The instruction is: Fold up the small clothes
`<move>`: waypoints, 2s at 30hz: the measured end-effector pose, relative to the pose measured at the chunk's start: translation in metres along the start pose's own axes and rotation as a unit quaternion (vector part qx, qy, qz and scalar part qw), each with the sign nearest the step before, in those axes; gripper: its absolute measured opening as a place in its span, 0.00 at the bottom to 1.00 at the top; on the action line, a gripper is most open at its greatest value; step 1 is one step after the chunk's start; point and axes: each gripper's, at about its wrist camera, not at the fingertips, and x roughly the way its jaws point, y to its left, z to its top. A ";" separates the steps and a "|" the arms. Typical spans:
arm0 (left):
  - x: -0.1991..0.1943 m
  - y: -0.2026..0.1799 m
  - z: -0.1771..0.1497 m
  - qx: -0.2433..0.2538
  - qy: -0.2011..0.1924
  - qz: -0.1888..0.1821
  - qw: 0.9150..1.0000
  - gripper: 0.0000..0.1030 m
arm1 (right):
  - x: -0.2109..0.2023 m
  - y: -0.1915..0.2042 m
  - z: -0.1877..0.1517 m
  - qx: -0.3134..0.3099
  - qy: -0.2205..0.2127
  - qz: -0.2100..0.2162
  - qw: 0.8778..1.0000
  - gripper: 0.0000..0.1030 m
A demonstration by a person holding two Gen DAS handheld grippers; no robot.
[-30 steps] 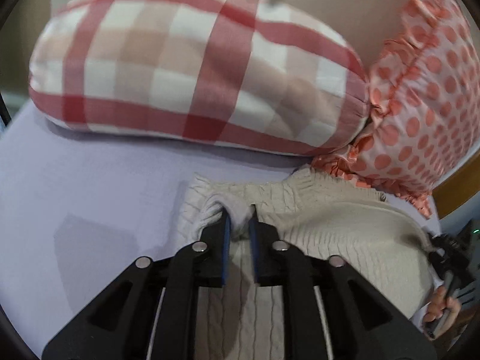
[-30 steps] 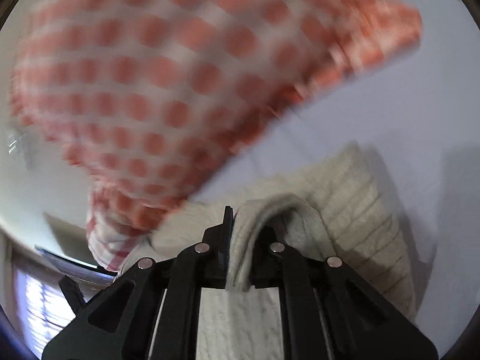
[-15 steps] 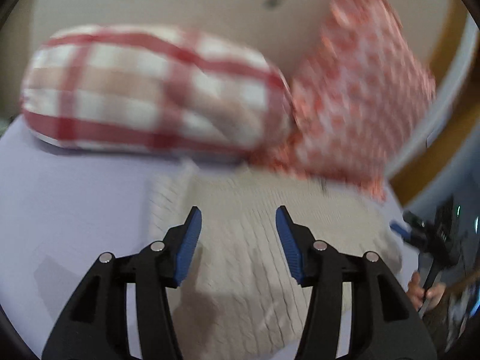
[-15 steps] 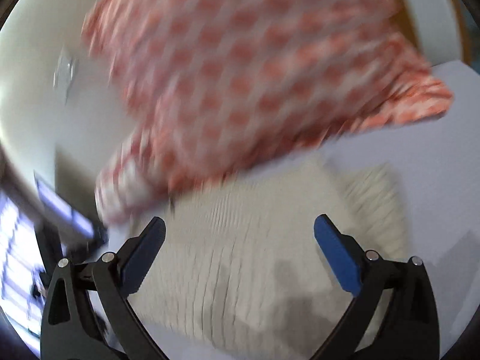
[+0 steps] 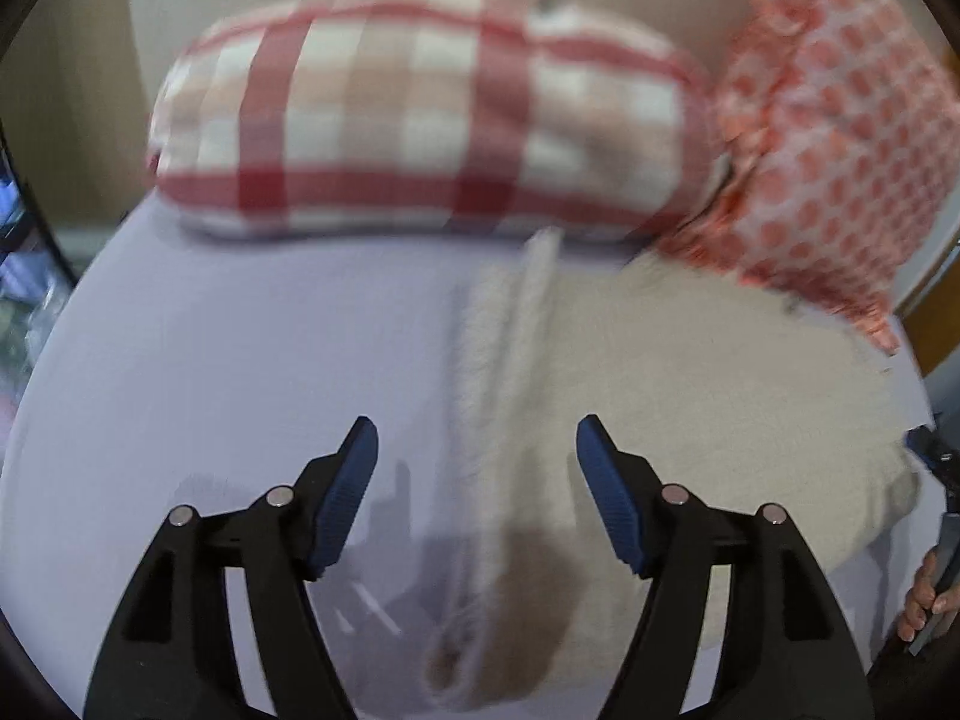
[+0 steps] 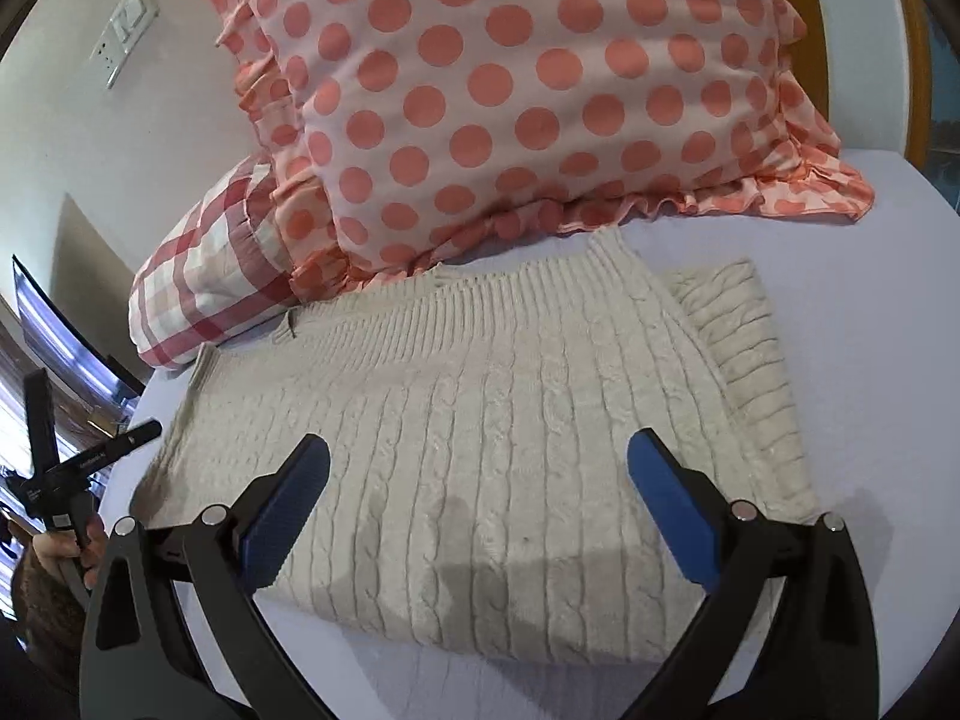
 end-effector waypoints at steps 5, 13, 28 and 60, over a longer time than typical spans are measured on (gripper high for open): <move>0.028 0.005 -0.002 -0.009 0.039 -0.018 0.999 0.64 | 0.018 0.006 -0.001 -0.005 0.006 -0.003 1.000 0.99; 0.037 -0.005 0.014 -0.033 0.047 -0.066 0.996 0.18 | 0.006 -0.001 0.001 -0.009 -0.012 -0.007 1.000 0.99; -0.058 -0.186 0.046 -0.022 -0.001 -0.173 0.985 0.13 | -0.051 -0.078 0.006 0.098 -0.127 -0.026 0.987 0.99; -0.026 -0.163 0.013 0.013 0.027 -0.218 0.976 0.71 | -0.041 0.016 -0.009 -0.130 -0.080 0.106 0.983 0.98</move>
